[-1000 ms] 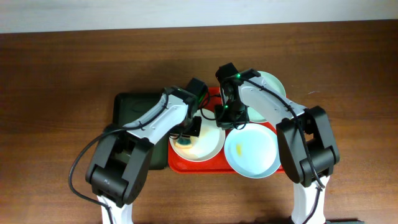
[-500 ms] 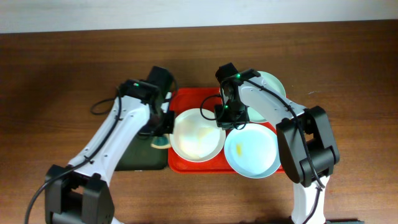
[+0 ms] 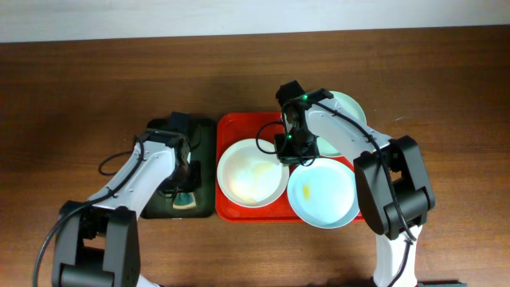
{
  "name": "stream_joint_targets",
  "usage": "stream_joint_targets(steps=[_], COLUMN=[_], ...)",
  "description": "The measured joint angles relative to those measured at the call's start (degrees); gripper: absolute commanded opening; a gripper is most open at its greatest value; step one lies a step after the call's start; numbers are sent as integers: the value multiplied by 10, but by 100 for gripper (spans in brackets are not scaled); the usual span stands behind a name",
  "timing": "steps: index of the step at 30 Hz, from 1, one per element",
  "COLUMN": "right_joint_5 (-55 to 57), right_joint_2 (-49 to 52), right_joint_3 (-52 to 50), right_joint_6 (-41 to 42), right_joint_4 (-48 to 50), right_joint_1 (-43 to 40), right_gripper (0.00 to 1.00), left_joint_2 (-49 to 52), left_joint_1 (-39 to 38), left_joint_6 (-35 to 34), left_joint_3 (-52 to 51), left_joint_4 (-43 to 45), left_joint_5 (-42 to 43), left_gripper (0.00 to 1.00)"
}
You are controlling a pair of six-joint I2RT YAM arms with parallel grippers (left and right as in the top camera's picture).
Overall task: Clean dirty plates on tray and stack at the side
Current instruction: 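Return the sponge to the green tray and release it with left gripper, then lift the white plate with the right gripper and tilt it over the green tray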
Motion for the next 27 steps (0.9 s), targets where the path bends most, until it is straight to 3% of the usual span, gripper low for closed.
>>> stream_joint_targets(steps=[2, 3, 6, 8, 12, 15, 19, 20, 21, 22, 24, 27], right_joint_5=[0, 0, -1, -1, -2, -2, 0, 0, 0, 0, -2, -2], right_joint_2=[0, 0, 0, 0, 0, 0, 0, 0, 0, 0, 0, 0], right_joint_3=[0, 0, 0, 0, 0, -1, -1, -1, -1, -2, -2, -4], right_joint_6=[-1, 0, 0, -1, 0, 0, -2, -3, -3, -1, -1, -1], right_joint_4=[0, 1, 1, 1, 1, 6, 8, 9, 9, 10, 10, 19], right_joint_1=[0, 0, 0, 0, 0, 0, 0, 0, 0, 0, 0, 1], right_gripper=[18, 18, 24, 24, 23, 4, 4, 8, 19, 22, 21, 10], left_joint_2=[0, 0, -8, -39, -97, -97, -98, -97, -98, -98, -98, -98], left_joint_1=[0, 0, 5, 28, 101, 158, 170, 170, 170, 170, 170, 170], left_joint_6=[-2, -2, -9, -14, -14, -14, -14, -14, -14, -14, -14, -14], left_joint_3=[8, 24, 115, 195, 246, 246, 246, 246, 246, 246, 246, 246], left_joint_4=[-19, -43, -99, -120, -132, -150, -151, -151, -151, -151, -151, -151], left_joint_5=[4, 7, 16, 32, 44, 46, 46, 46, 46, 46, 46, 46], left_gripper=[66, 87, 99, 100, 99, 99, 99, 99, 99, 99, 99, 99])
